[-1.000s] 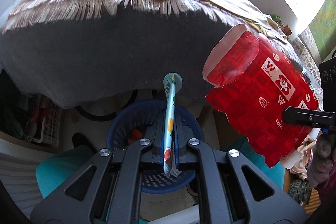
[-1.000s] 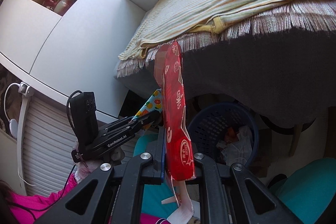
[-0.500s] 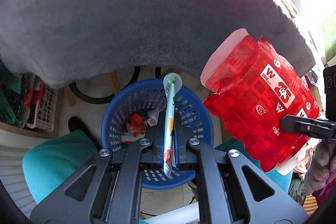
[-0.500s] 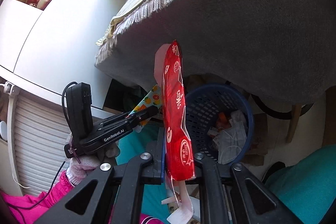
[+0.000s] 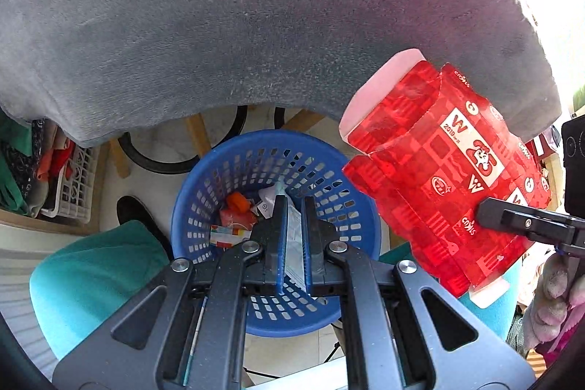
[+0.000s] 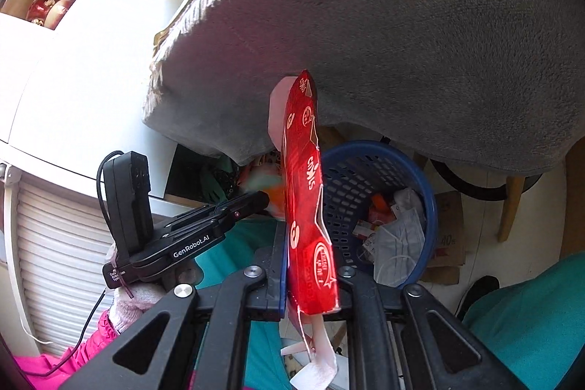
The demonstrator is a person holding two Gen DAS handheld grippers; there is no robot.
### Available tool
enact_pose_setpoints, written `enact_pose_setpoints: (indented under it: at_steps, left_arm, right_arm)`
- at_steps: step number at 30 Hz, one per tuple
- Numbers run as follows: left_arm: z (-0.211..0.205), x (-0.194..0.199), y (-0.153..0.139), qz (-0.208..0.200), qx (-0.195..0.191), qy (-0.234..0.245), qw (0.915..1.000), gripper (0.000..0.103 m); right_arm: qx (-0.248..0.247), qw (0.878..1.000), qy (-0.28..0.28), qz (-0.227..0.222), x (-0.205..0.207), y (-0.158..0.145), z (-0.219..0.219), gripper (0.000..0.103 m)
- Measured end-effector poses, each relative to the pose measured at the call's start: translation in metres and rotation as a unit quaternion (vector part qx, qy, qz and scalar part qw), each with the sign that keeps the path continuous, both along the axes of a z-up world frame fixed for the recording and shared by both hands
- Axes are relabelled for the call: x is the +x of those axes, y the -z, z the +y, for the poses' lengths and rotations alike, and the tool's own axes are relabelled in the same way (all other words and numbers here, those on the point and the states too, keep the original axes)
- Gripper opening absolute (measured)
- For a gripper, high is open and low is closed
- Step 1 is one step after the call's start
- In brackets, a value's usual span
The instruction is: Collect trash
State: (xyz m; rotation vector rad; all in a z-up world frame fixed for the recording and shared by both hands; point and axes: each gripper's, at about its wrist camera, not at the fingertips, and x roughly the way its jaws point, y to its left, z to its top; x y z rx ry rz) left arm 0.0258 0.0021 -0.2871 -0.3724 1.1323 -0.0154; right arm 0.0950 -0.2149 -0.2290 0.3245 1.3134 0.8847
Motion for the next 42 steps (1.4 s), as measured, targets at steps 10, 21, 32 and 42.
enact_pose_setpoints:
  at_steps: [10, 21, 32, 42]
  left_arm:
    - [-0.004, 0.005, 0.004, 0.004, 0.007, 0.002, 1.0, 0.004]
    - [0.001, 0.004, 0.003, 0.008, 0.014, -0.006, 0.9998, 0.028]
    - [0.006, -0.001, -0.029, -0.019, 0.03, -0.015, 0.9993, 0.051]
    - [0.007, -0.009, -0.082, -0.075, 0.04, -0.022, 0.9961, 0.067]
  right_arm:
    - [-0.02, 0.999, -0.005, -0.027, 0.002, 0.013, 0.015, 0.031]
    - [-0.05, 0.998, -0.007, -0.039, 0.004, 0.022, 0.025, 0.053]
    - [-0.069, 0.995, -0.01, -0.075, 0.006, 0.007, 0.023, 0.081]
    - [-0.08, 0.986, -0.02, -0.145, -0.002, -0.036, 0.022, 0.092]
